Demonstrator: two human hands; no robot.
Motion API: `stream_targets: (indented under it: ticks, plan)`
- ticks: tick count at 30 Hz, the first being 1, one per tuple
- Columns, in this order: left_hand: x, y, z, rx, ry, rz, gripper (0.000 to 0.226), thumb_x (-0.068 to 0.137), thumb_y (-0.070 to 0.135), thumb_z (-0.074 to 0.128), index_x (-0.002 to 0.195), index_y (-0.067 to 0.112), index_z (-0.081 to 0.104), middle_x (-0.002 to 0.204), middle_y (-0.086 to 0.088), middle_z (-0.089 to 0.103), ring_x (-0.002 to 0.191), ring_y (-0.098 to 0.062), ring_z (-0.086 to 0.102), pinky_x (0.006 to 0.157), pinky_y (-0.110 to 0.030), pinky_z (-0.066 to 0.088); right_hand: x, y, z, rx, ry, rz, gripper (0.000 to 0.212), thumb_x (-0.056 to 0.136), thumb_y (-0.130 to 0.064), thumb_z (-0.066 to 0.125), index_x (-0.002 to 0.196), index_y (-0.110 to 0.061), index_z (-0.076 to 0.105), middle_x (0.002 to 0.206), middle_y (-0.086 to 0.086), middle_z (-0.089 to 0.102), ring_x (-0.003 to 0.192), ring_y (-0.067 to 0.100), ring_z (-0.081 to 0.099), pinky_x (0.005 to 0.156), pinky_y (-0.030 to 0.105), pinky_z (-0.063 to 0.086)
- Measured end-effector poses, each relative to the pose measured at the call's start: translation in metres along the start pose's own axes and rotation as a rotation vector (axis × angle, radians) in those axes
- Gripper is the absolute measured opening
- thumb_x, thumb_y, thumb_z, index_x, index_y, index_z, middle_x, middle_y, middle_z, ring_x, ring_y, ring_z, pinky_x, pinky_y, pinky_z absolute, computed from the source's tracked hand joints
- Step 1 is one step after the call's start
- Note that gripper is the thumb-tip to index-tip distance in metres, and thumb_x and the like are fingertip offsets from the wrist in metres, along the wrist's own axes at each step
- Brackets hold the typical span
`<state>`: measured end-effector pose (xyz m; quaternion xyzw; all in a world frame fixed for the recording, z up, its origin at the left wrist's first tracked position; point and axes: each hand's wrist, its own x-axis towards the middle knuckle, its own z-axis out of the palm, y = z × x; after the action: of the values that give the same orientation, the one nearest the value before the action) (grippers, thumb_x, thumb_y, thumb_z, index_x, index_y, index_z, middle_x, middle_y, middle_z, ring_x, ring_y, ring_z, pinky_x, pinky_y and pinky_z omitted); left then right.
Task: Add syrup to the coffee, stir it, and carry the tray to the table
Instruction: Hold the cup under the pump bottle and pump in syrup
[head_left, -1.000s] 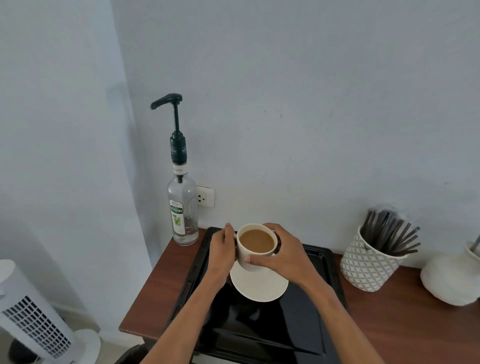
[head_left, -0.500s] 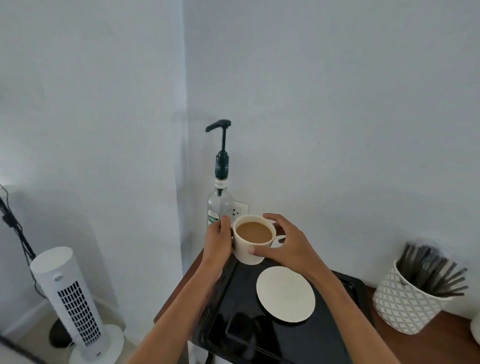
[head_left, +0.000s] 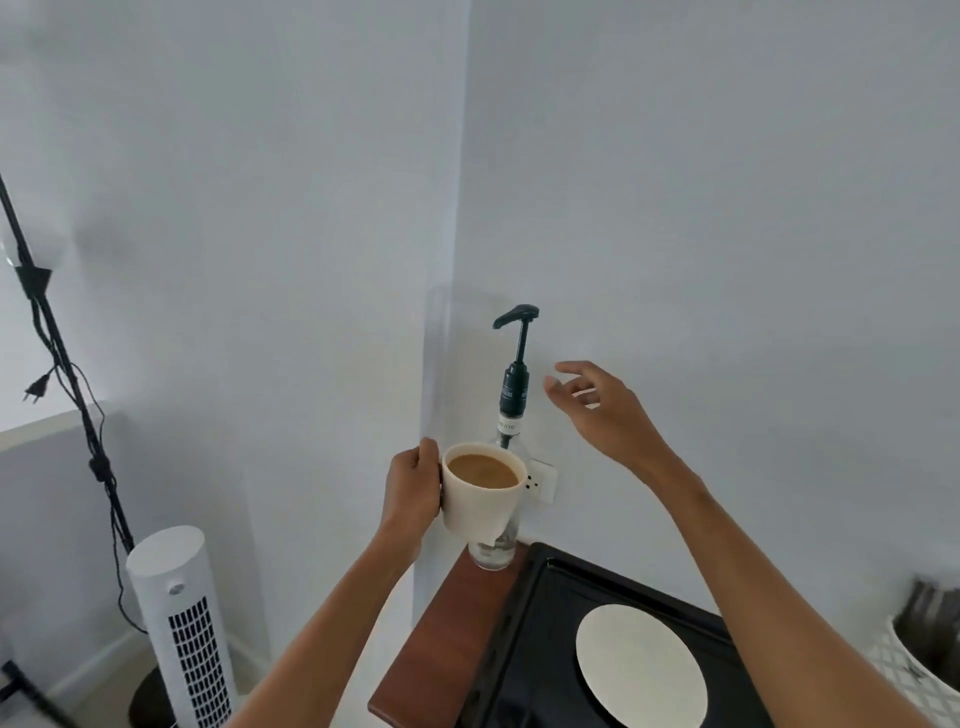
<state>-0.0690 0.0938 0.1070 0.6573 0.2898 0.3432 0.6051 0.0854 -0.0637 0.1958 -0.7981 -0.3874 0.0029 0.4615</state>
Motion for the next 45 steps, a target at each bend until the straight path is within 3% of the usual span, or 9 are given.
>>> stream_targets:
  ticks: [2,6,9,14,18,23,29,36,45]
  plan:
    - [0.011,0.009,-0.004,-0.004,-0.005,0.019,0.044,0.099,0.022,0.035,0.055,0.018,0.028,0.043,0.009,0.032,0.037,-0.004,0.029,0.039,-0.02,0.026,0.033,-0.019,-0.009,-0.014,0.083,-0.029,0.04,0.097,-0.063,0.051,0.117,-0.032,0.065,0.104,-0.009,0.069,0.097,0.008,0.067,0.068,0.013,0.046]
    - [0.032,0.026,-0.006,-0.011,-0.026,0.049,0.042,0.098,0.02,0.035,0.057,0.019,0.025,0.049,0.005,0.028,0.042,-0.008,0.025,0.047,-0.026,0.023,0.091,-0.053,-0.019,-0.07,0.052,-0.054,0.067,0.101,-0.064,0.028,0.119,-0.012,0.065,0.108,0.009,0.07,0.104,0.027,0.067,0.095,0.041,0.051]
    - [0.047,0.036,-0.005,-0.038,-0.055,0.06,0.042,0.097,0.019,0.035,0.057,0.021,0.023,0.051,0.005,0.025,0.044,-0.009,0.022,0.048,-0.027,0.02,0.124,-0.069,-0.016,-0.107,-0.051,-0.006,0.063,0.103,-0.064,0.027,0.119,-0.019,0.069,0.104,0.007,0.075,0.102,0.021,0.07,0.096,0.035,0.052]
    - [0.068,0.048,-0.004,-0.069,-0.083,0.074,0.045,0.097,0.018,0.035,0.054,0.022,0.023,0.048,0.007,0.025,0.041,-0.008,0.022,0.048,-0.025,0.019,0.15,-0.081,0.002,-0.191,-0.141,0.088,0.068,0.105,-0.062,0.023,0.114,-0.015,0.072,0.107,0.016,0.075,0.094,0.022,0.071,0.075,0.027,0.055]
    - [0.078,0.055,-0.003,-0.083,-0.096,0.078,0.049,0.096,0.018,0.036,0.049,0.025,0.023,0.046,0.009,0.024,0.04,-0.007,0.023,0.046,-0.025,0.02,0.154,-0.088,0.011,-0.165,-0.326,0.252,0.082,0.104,-0.064,0.012,0.116,-0.008,0.07,0.094,0.014,0.08,0.086,0.025,0.076,0.084,0.033,0.058]
    - [0.087,0.063,-0.002,-0.095,-0.095,0.083,0.044,0.095,0.018,0.036,0.053,0.022,0.023,0.047,0.008,0.025,0.042,-0.009,0.023,0.046,-0.026,0.02,0.154,-0.083,0.012,-0.166,-0.427,0.313,0.095,0.1,-0.071,0.006,0.118,-0.008,0.074,0.106,0.017,0.08,0.104,0.029,0.075,0.099,0.038,0.055]
    - [0.095,0.077,0.003,-0.118,-0.105,0.093,0.045,0.094,0.018,0.037,0.051,0.022,0.023,0.047,0.008,0.025,0.041,-0.009,0.022,0.044,-0.024,0.019,0.156,-0.076,0.014,-0.16,-0.397,0.333,0.096,0.097,-0.076,0.009,0.108,-0.013,0.08,0.093,0.009,0.082,0.098,0.026,0.074,0.087,0.036,0.058]
    - [0.101,0.087,0.002,-0.097,-0.089,0.108,0.043,0.096,0.02,0.036,0.054,0.019,0.026,0.048,0.006,0.028,0.039,-0.007,0.026,0.044,-0.023,0.022,0.16,-0.077,0.017,-0.173,-0.385,0.317,0.088,0.101,-0.07,0.011,0.106,-0.016,0.081,0.102,0.005,0.072,0.108,0.029,0.069,0.082,0.035,0.06]
    - [0.1,0.09,0.009,-0.143,-0.089,0.121,0.044,0.095,0.02,0.036,0.053,0.021,0.025,0.047,0.007,0.026,0.04,-0.009,0.023,0.04,-0.022,0.02,0.164,-0.068,0.024,-0.18,-0.352,0.281,0.08,0.105,-0.063,0.015,0.084,-0.026,0.082,0.088,-0.004,0.07,0.086,0.017,0.067,0.065,0.028,0.053]
